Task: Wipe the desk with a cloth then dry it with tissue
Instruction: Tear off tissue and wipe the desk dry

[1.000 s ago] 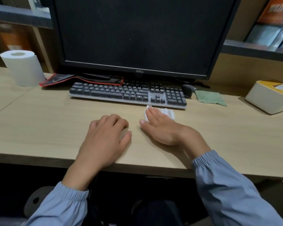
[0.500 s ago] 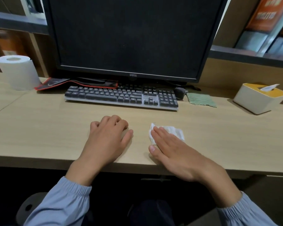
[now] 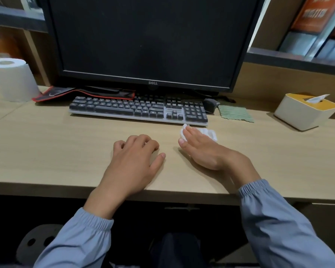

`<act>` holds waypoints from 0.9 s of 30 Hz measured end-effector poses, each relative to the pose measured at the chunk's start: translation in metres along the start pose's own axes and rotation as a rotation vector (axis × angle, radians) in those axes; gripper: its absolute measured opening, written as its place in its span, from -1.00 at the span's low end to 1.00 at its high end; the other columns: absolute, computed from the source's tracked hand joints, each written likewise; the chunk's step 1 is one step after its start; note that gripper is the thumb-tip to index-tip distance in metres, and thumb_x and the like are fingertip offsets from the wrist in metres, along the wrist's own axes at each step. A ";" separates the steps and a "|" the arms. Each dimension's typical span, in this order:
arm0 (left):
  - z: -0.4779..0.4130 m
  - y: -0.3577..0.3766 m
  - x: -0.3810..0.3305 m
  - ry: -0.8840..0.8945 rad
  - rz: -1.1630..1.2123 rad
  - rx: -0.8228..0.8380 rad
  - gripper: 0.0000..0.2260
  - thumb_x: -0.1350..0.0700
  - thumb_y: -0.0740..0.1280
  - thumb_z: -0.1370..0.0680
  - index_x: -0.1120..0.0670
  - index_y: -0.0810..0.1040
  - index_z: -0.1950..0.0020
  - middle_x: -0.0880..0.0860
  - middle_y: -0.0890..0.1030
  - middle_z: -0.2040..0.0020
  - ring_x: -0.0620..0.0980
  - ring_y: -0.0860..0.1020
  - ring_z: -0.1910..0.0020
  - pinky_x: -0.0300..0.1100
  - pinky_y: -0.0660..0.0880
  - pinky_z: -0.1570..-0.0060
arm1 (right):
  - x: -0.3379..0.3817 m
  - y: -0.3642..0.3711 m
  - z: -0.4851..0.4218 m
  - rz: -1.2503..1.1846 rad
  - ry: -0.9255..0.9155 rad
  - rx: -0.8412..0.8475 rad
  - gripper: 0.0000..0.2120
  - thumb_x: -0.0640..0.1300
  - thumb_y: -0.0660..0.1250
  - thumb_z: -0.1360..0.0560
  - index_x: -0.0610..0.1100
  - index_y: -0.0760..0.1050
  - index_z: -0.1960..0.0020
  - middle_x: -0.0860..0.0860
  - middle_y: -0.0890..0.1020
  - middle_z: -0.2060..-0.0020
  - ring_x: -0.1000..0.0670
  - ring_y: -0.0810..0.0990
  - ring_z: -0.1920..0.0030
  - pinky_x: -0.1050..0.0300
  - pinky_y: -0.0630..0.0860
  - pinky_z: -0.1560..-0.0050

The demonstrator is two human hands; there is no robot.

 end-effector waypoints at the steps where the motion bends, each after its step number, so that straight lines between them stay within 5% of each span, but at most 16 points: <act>1: 0.000 0.000 0.000 -0.002 -0.004 0.004 -0.63 -0.27 0.07 -0.66 -0.15 0.49 -0.31 -0.18 0.46 -0.29 -0.07 0.37 -0.37 0.02 0.20 -0.31 | 0.000 0.002 0.006 -0.009 0.000 0.004 -0.29 0.35 -0.20 -0.68 0.01 -0.24 -0.70 0.16 -0.27 -0.66 0.16 -0.31 -0.62 0.10 -0.28 -0.53; 14: 0.001 0.002 0.001 -0.003 -0.038 0.024 -0.56 -0.31 -0.03 -0.64 -0.17 0.46 -0.33 -0.17 0.44 -0.35 -0.07 0.36 -0.39 0.04 0.22 -0.36 | 0.012 0.036 0.115 -0.017 0.003 0.020 -0.32 0.40 -0.25 -0.61 0.19 -0.32 -0.64 0.39 -0.38 -0.56 0.46 -0.45 -0.45 0.26 -0.34 -0.56; 27: 0.000 0.001 0.002 0.007 -0.037 0.033 -0.59 -0.28 0.06 -0.66 -0.14 0.47 -0.37 -0.14 0.44 -0.38 -0.05 0.36 -0.41 0.06 0.20 -0.37 | -0.024 -0.013 0.009 -0.025 0.059 0.003 -0.36 0.24 -0.19 -0.73 -0.02 -0.18 -0.70 0.12 -0.21 -0.68 0.15 -0.25 -0.64 0.15 -0.23 -0.51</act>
Point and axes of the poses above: each hand's wrist, its own z-axis away from the middle knuckle, its own y-axis out of the palm, x = y × z, the point moved 4 cm from there along -z, towards the middle knuckle
